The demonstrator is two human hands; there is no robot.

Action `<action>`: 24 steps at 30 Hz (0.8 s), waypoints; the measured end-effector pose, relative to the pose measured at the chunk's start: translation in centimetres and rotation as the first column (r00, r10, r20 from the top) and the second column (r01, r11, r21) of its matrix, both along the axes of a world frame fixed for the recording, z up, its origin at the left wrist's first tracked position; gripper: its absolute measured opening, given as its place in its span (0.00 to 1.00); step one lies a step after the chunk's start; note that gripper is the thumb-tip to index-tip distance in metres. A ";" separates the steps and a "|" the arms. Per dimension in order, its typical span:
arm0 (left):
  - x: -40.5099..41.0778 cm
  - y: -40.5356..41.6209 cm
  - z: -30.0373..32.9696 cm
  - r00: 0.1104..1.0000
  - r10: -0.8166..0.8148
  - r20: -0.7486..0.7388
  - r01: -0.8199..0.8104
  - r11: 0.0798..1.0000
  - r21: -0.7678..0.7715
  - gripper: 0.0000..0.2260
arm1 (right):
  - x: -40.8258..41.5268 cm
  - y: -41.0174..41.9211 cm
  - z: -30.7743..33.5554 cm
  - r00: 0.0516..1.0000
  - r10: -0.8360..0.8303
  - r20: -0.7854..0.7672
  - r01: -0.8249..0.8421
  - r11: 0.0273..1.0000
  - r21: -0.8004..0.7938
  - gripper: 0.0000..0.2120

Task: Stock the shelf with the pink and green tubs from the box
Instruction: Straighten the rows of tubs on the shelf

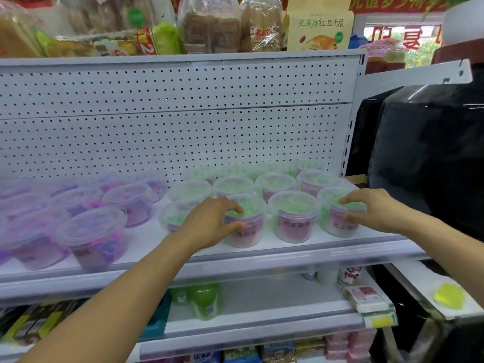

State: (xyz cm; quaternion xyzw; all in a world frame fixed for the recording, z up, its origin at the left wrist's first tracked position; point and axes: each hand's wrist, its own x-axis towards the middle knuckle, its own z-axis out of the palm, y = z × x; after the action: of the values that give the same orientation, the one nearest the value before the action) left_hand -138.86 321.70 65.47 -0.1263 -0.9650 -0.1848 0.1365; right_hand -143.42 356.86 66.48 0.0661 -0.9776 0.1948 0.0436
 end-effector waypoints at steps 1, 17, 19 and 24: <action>0.0 0.0 0.0 1.000 -0.011 0.009 0.011 1.000 -0.002 0.17 | 0.1 -0.5 0.4 1.000 0.006 -0.017 -0.004 0.996 0.091 0.23; 3.3 -16.9 3.0 0.994 0.105 0.009 -0.104 0.994 -0.016 0.26 | 0.2 -25.2 3.5 0.842 0.426 -0.330 -0.458 0.889 -0.021 0.17; 2.8 -21.5 4.2 0.990 0.144 0.000 -0.144 0.990 0.001 0.24 | -0.6 -29.2 3.6 0.842 0.441 -0.312 -0.480 0.875 -0.059 0.17; -2.0 -33.6 7.4 0.962 0.265 0.066 -0.266 0.964 0.005 0.20 | -4.5 -39.3 3.4 0.859 0.435 -0.272 -0.476 0.873 -0.108 0.15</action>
State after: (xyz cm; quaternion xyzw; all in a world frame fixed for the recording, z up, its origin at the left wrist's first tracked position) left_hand -140.89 288.07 72.88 0.0113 -0.9759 -0.1753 0.1295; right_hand -147.88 317.53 69.89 0.3150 -0.9010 0.2734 0.1188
